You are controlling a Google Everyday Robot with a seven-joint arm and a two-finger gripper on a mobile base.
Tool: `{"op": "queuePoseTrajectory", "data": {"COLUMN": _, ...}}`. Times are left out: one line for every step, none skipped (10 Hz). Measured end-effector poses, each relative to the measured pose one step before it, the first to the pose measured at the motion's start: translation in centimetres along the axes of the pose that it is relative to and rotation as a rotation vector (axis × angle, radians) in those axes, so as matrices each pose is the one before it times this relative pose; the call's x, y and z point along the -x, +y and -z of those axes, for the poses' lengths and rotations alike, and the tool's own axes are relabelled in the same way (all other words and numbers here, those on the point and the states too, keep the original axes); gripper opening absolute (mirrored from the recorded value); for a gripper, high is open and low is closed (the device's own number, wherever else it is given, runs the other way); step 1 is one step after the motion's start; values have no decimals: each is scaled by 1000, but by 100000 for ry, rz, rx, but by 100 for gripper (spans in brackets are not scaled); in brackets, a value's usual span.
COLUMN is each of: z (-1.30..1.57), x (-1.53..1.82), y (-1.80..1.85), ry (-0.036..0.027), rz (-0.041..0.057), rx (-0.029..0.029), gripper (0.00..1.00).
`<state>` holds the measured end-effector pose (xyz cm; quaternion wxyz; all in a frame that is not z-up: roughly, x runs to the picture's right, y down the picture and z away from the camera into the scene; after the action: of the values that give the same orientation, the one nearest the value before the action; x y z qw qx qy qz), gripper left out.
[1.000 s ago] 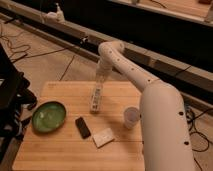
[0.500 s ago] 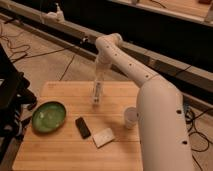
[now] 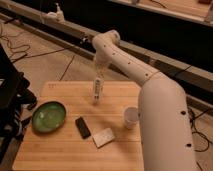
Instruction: Stand the bottle upright
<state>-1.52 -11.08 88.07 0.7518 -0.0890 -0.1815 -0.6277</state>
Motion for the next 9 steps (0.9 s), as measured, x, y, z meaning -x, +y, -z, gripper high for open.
{"op": "queuePoseTrajectory", "data": {"z": -204, "x": 106, "y": -244, "ry": 997, "rz": 809, "rx": -441, "gripper": 0}}
{"op": "queuePoseTrajectory", "data": {"z": -212, "x": 120, "y": -42, "ry": 460, "rz": 327, "rx": -378, "gripper": 0}}
{"op": "queuePoseTrajectory", "data": {"z": -330, "x": 174, "y": -32, "ry": 398, "rz": -562, "rx": -1547, "gripper": 0}}
{"op": "queuePoseTrajectory", "data": {"z": -276, "x": 67, "y": 185, "ry": 423, "rz": -1096, "rx": -1482, "gripper": 0}}
{"op": "queuePoseTrajectory", "data": {"z": -180, "x": 80, "y": 119, "ry": 97, "rz": -1135, "rx": -1443, "gripper": 0}}
{"op": "queuePoseTrajectory", "data": {"z": -191, "x": 75, "y": 199, "ry": 79, "rz": -1463, "rx": -1737, "gripper": 0}}
{"op": "queuePoseTrajectory", "data": {"z": -192, "x": 69, "y": 328, "ry": 68, "rz": -2157, "rx": -2694, "gripper": 0}}
{"op": "queuePoseTrajectory", "data": {"z": -32, "x": -38, "y": 164, "ry": 228, "rz": -1107, "rx": -1424, "gripper": 0}}
{"op": "queuePoseTrajectory", "data": {"z": -48, "x": -14, "y": 215, "ry": 159, "rz": -915, "rx": -1173, "gripper": 0}}
